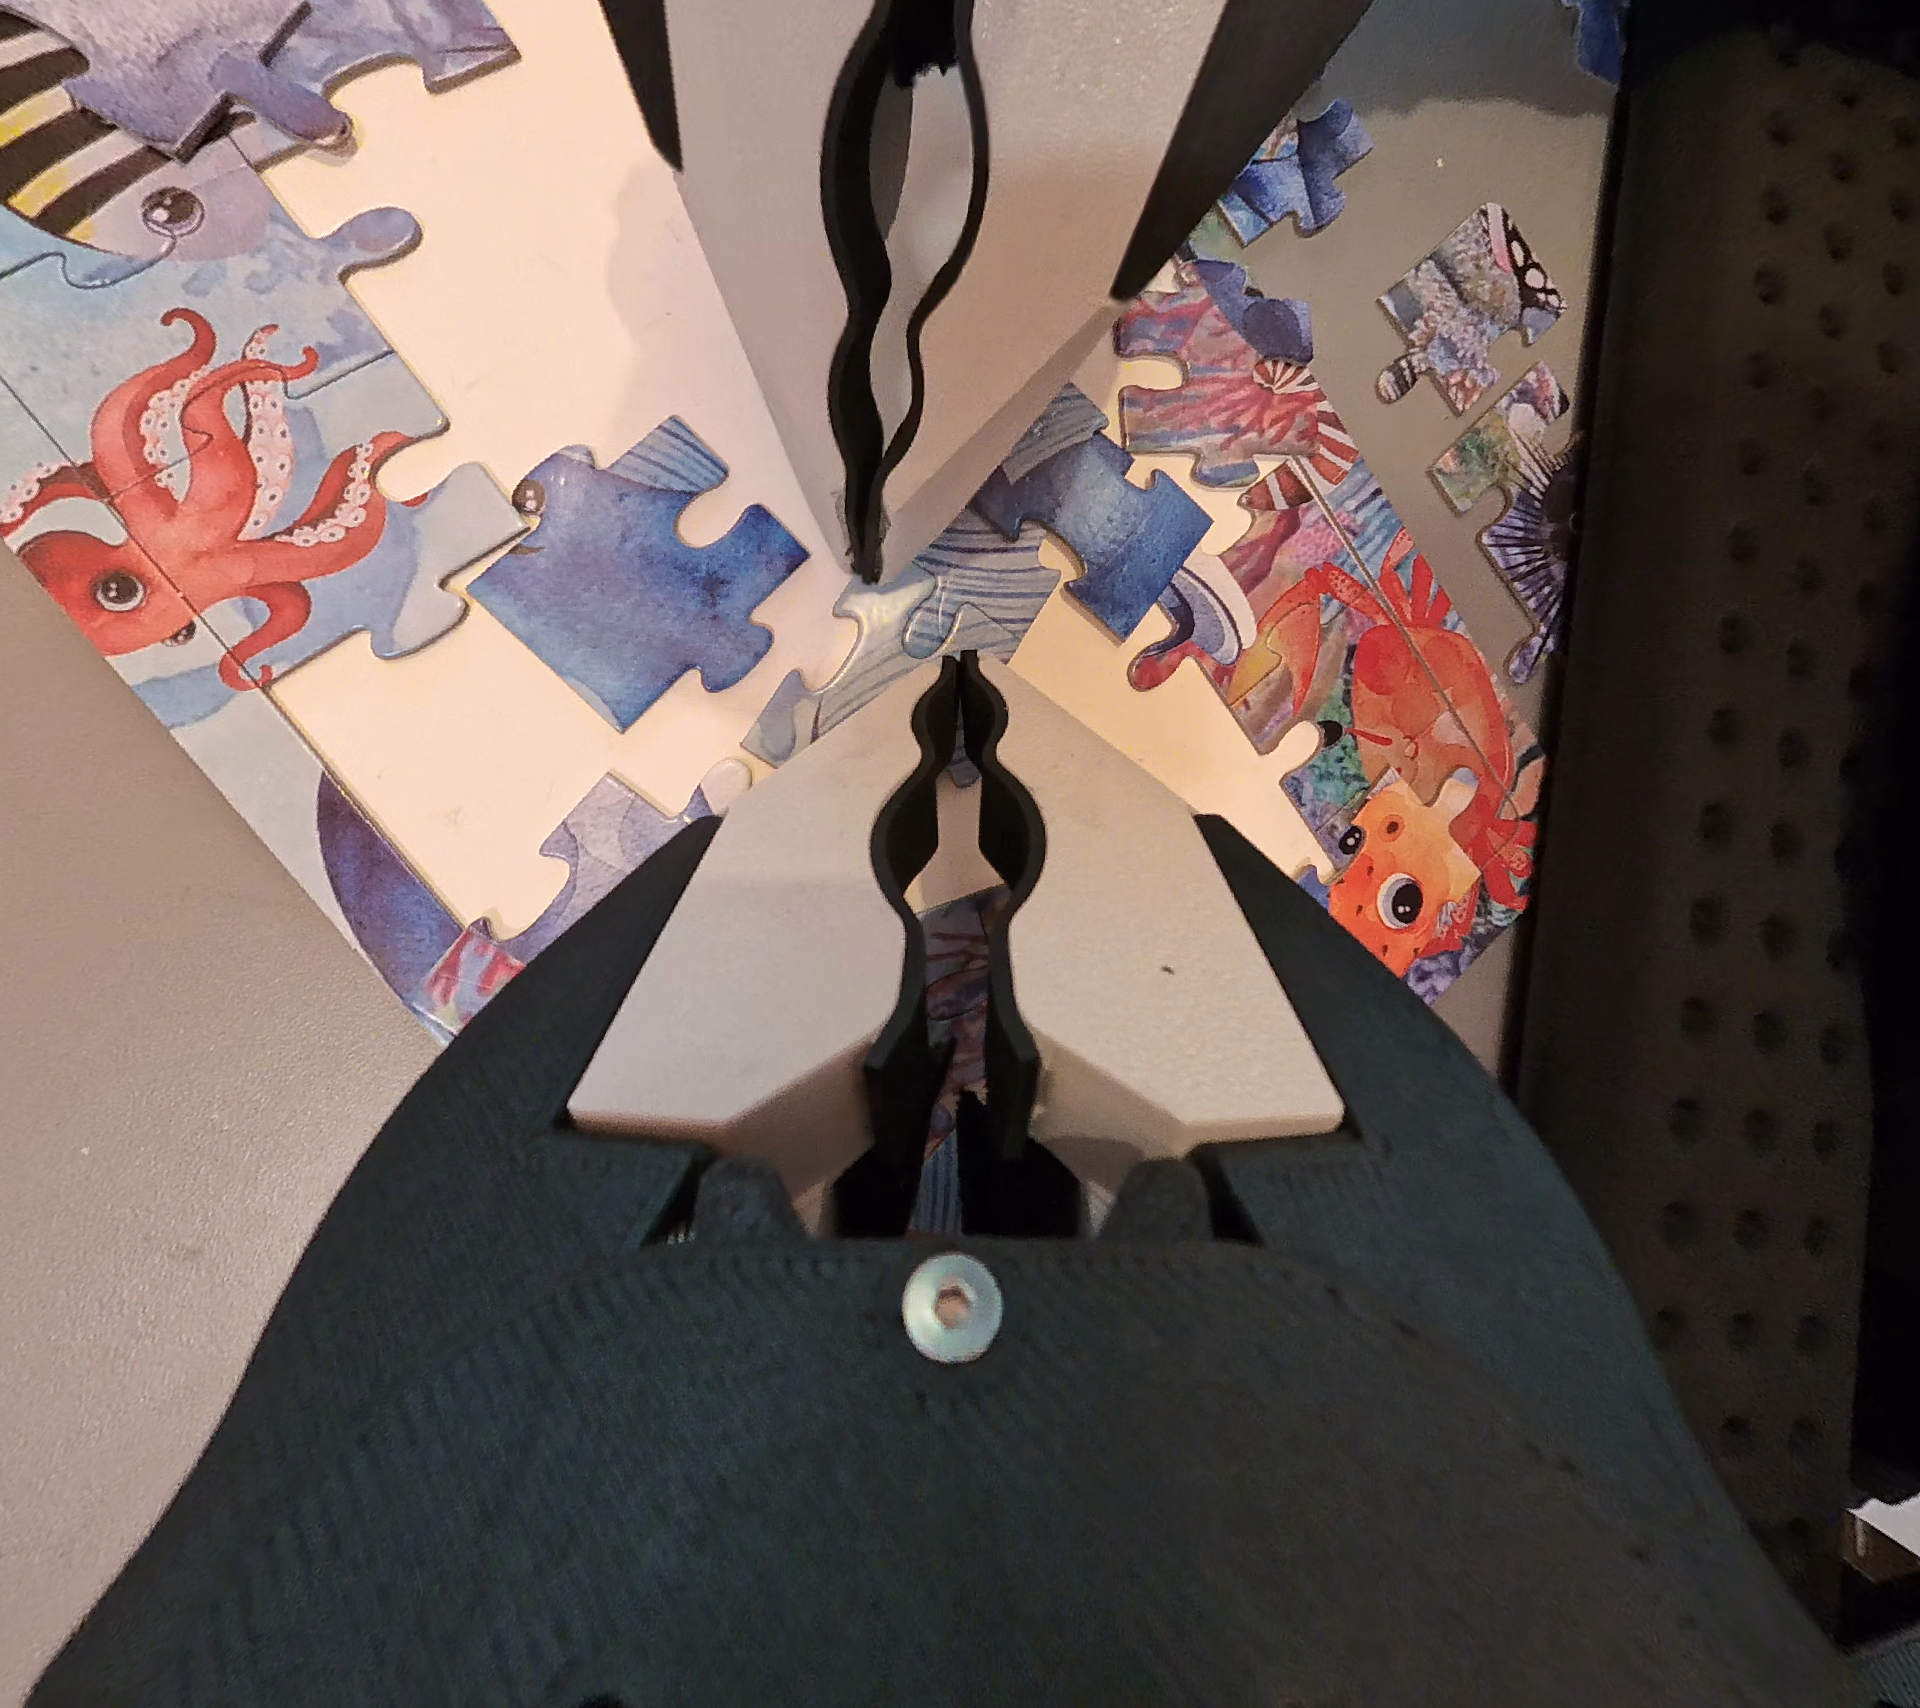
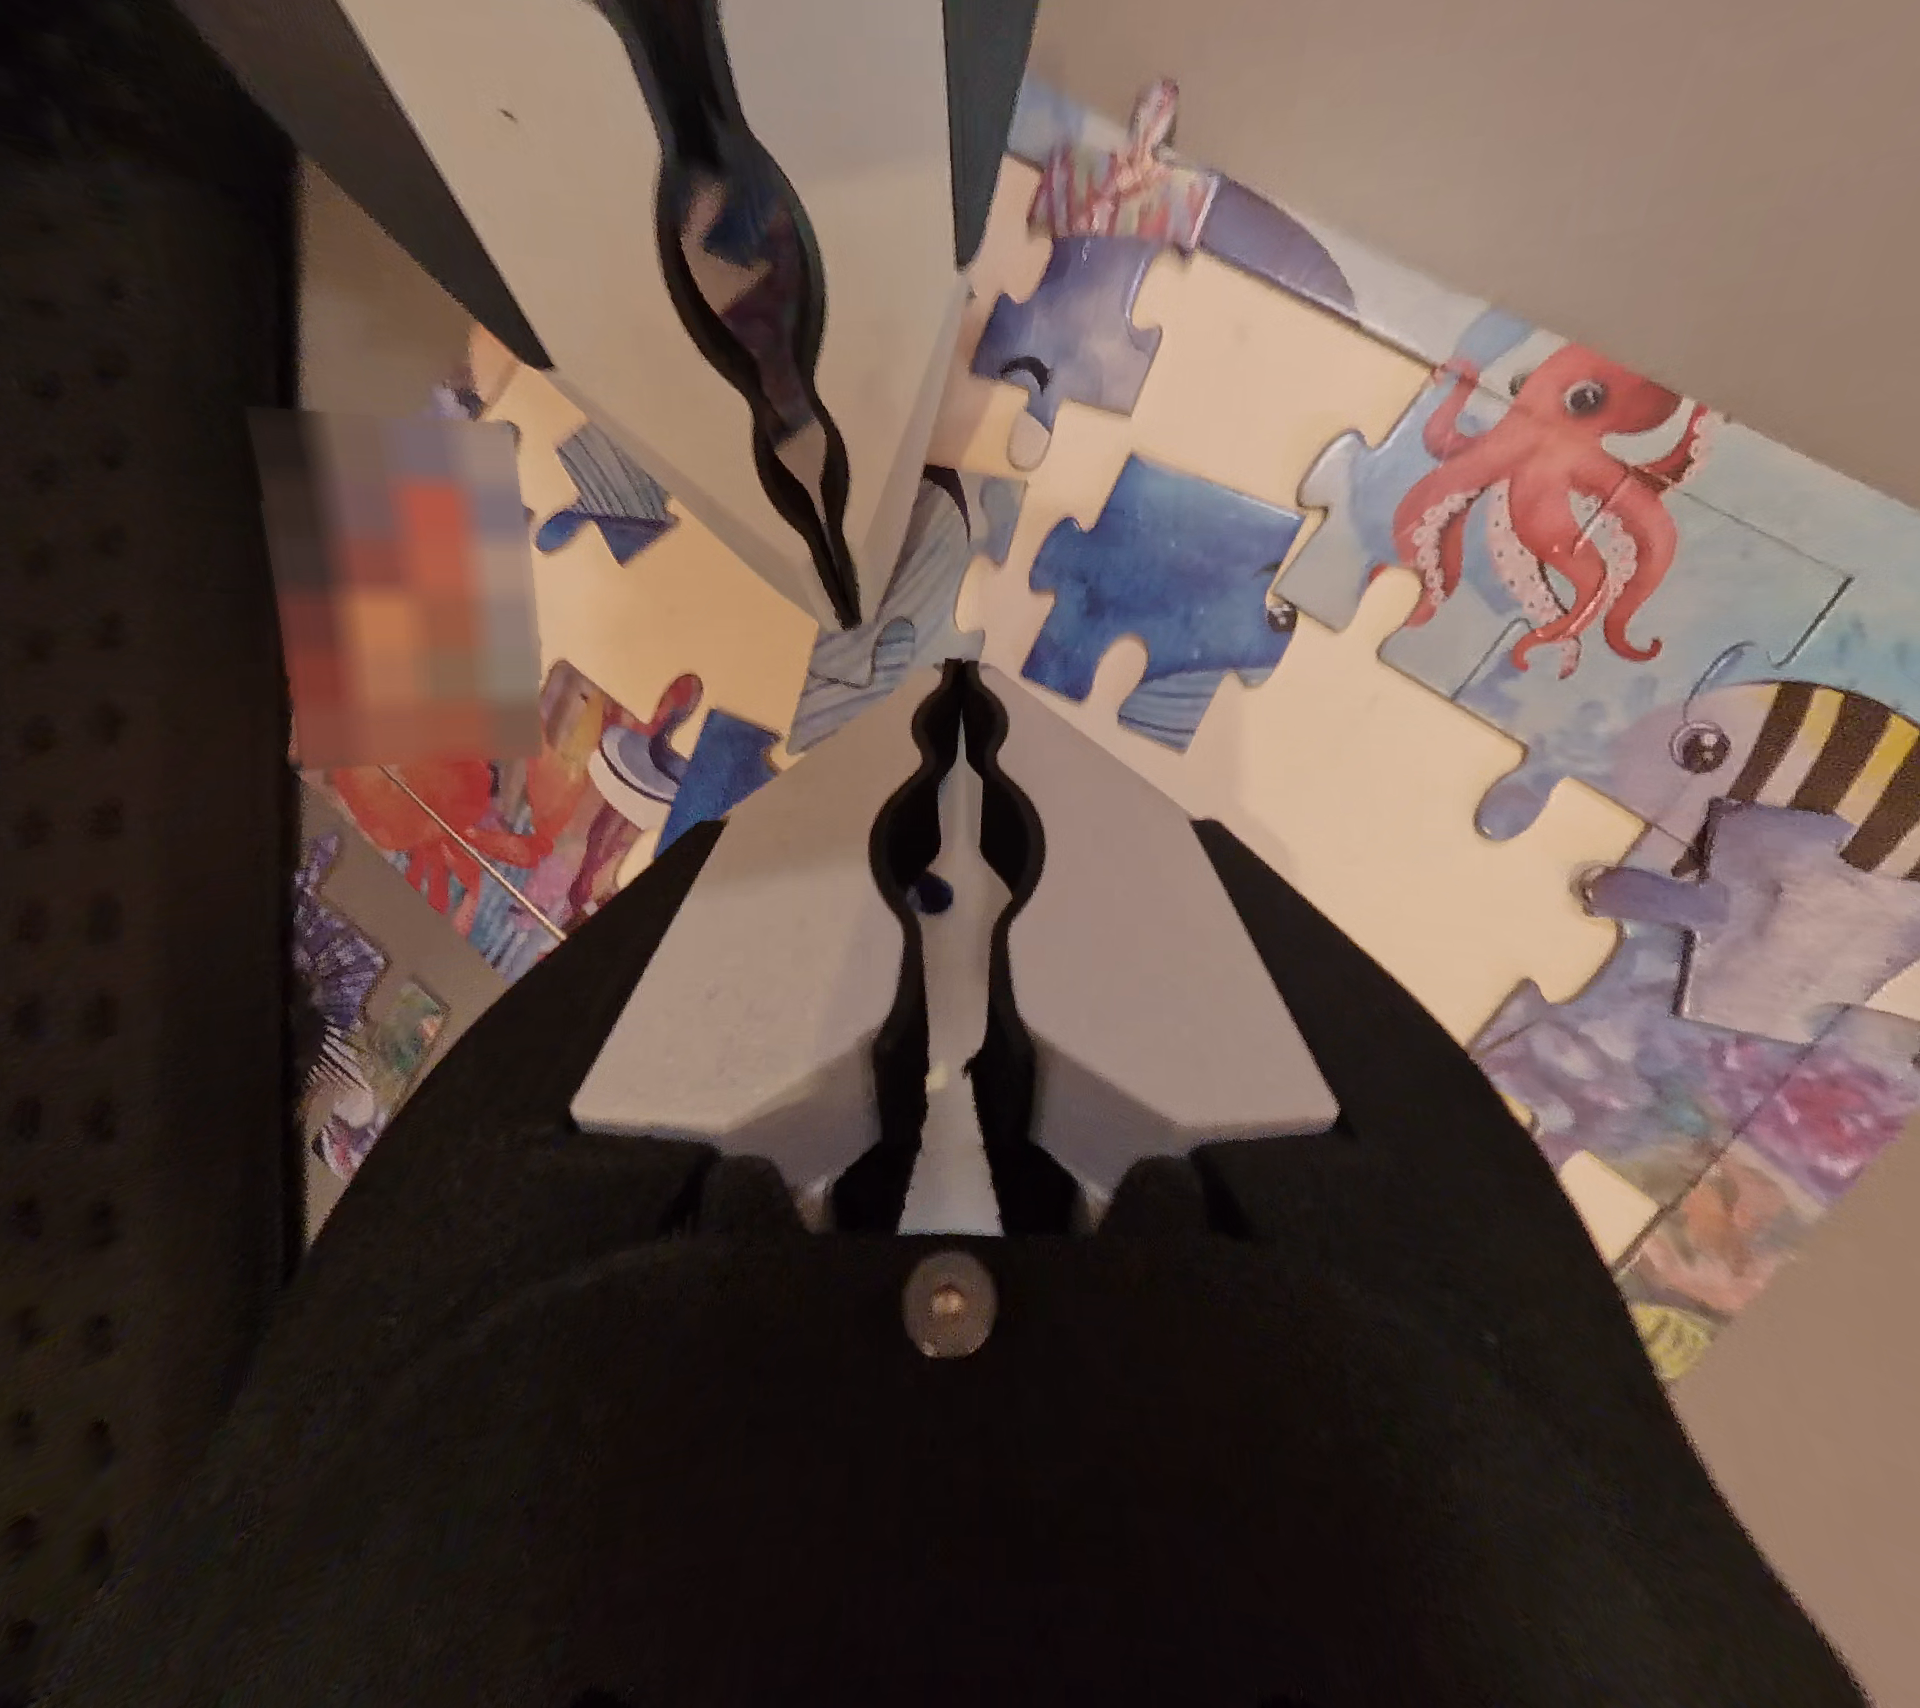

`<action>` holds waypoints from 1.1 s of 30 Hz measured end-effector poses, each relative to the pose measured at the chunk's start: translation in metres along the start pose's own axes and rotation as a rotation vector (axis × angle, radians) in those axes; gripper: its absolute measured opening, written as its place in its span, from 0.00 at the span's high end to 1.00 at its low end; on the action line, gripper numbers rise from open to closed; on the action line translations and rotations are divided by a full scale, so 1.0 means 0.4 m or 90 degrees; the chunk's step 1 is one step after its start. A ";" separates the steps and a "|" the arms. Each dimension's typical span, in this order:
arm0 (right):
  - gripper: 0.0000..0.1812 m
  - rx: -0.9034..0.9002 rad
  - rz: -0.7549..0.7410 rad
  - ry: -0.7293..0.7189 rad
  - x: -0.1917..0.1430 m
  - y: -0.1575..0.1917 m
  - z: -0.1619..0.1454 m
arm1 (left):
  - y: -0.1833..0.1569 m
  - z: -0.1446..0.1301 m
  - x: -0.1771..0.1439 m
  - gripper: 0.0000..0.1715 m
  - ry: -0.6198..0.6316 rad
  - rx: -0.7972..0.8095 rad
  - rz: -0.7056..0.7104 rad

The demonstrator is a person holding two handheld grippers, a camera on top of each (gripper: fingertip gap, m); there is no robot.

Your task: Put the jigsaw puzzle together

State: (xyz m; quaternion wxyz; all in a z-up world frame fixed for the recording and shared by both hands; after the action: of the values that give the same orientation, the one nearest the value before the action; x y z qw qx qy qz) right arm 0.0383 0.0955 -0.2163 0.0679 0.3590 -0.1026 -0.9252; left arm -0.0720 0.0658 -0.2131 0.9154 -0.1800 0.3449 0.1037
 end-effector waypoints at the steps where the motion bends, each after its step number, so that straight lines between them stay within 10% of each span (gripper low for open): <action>1: 1.00 -0.008 -0.002 -0.004 -0.001 0.001 0.002 | 0.000 -0.001 0.001 1.00 -0.001 0.000 0.000; 33: 1.00 -0.049 -0.011 0.003 0.008 0.018 0.012 | 0.003 -0.008 -0.017 1.00 0.012 0.012 0.019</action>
State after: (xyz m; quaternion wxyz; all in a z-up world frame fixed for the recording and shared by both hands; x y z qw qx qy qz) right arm 0.0332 0.0884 -0.2133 0.0742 0.3588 -0.0637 -0.9283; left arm -0.0794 0.0652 -0.2111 0.9122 -0.1669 0.3570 0.1123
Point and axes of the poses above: each gripper's, where its closed fingertips meet, x out along the fingers, z out of its top, y = z × x across the jaws, the point moved 9 cm from there along -x, back along the fingers, and after that the axes turned 10 degrees about -y, right-handed, at the moved point
